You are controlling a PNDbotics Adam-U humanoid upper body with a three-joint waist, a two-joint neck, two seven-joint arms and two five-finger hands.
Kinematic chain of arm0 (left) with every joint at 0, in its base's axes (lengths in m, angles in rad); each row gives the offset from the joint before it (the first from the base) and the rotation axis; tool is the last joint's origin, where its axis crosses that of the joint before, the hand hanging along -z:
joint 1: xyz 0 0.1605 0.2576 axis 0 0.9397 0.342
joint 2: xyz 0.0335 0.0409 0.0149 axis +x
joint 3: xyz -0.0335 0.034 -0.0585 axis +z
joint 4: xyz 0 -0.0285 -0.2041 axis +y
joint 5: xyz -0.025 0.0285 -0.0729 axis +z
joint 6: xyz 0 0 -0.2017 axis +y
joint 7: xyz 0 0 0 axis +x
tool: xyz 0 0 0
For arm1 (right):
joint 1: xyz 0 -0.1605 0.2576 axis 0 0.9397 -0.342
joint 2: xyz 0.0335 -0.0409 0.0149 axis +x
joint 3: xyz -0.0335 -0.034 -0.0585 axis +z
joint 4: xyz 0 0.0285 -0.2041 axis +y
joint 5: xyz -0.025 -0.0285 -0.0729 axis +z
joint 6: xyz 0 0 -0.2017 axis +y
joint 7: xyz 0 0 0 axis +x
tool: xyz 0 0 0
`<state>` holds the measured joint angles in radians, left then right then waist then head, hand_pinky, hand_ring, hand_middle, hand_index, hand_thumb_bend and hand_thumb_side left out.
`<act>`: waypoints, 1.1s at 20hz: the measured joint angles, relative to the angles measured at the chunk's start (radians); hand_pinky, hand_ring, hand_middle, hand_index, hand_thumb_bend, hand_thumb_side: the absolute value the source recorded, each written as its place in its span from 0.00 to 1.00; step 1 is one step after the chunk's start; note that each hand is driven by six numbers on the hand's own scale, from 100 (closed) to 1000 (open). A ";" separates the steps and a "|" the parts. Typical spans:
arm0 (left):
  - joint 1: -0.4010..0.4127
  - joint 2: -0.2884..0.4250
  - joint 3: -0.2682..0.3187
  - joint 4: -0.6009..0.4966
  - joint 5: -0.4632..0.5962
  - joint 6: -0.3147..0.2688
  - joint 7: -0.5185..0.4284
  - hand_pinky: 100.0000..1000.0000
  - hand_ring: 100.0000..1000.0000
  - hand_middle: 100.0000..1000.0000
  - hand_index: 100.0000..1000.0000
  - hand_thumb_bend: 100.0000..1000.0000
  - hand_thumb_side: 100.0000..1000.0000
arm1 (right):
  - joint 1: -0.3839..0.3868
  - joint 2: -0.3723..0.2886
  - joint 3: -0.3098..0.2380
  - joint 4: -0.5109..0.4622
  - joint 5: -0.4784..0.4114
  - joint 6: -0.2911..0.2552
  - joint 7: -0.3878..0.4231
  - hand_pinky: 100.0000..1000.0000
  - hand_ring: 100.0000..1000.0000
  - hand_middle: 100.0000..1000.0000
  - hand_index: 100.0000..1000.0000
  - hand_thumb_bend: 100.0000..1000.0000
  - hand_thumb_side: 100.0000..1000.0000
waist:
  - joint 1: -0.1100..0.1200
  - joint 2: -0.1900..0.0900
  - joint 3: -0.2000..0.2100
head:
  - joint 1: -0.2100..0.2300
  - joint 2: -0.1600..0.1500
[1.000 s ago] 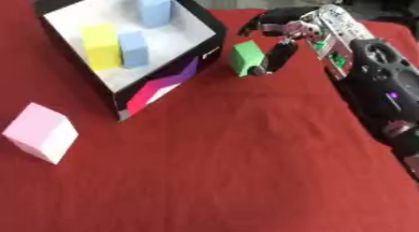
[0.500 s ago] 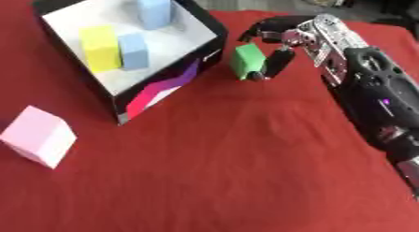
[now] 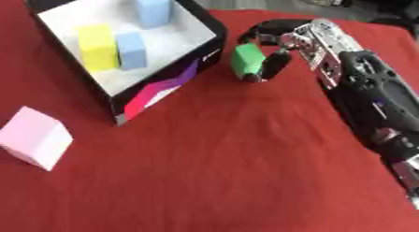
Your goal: Pick up objects on the table and place them in the box.
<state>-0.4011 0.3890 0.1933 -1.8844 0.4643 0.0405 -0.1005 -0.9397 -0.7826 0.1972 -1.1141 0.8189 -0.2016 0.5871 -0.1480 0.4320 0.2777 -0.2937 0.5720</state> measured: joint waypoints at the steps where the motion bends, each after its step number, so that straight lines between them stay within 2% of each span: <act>1: -0.001 0.000 0.000 0.000 0.000 0.001 -0.001 0.84 0.71 0.78 0.74 0.15 0.76 | 0.000 0.000 -0.002 0.000 0.000 0.002 -0.002 0.93 0.95 0.82 0.90 0.37 0.31 | 0.000 0.001 0.000 | -0.001 -0.002; 8: -0.004 0.000 -0.005 0.000 -0.003 0.003 -0.004 0.84 0.71 0.78 0.74 0.15 0.77 | 0.016 -0.001 -0.012 -0.002 -0.007 0.010 -0.018 0.92 0.92 0.81 0.89 0.37 0.31 | -0.002 0.002 0.001 | -0.008 -0.003; 15: -0.004 0.000 -0.006 0.006 -0.007 0.002 -0.006 0.84 0.71 0.78 0.73 0.15 0.77 | 0.023 -0.005 -0.015 -0.014 -0.049 0.031 -0.052 0.89 0.82 0.61 0.68 0.38 0.23 | -0.002 0.004 0.000 | -0.009 -0.003; 22: -0.003 0.000 -0.006 0.006 -0.008 0.003 -0.007 0.84 0.71 0.78 0.73 0.15 0.76 | 0.031 -0.005 -0.005 -0.028 -0.076 0.064 -0.108 0.88 0.80 0.56 0.64 0.38 0.24 | -0.002 0.000 -0.002 | -0.010 -0.001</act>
<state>-0.4045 0.3894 0.1875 -1.8779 0.4567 0.0434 -0.1076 -0.9085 -0.7880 0.1922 -1.1418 0.7432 -0.1372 0.4791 -0.1498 0.4322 0.2753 -0.3037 0.5707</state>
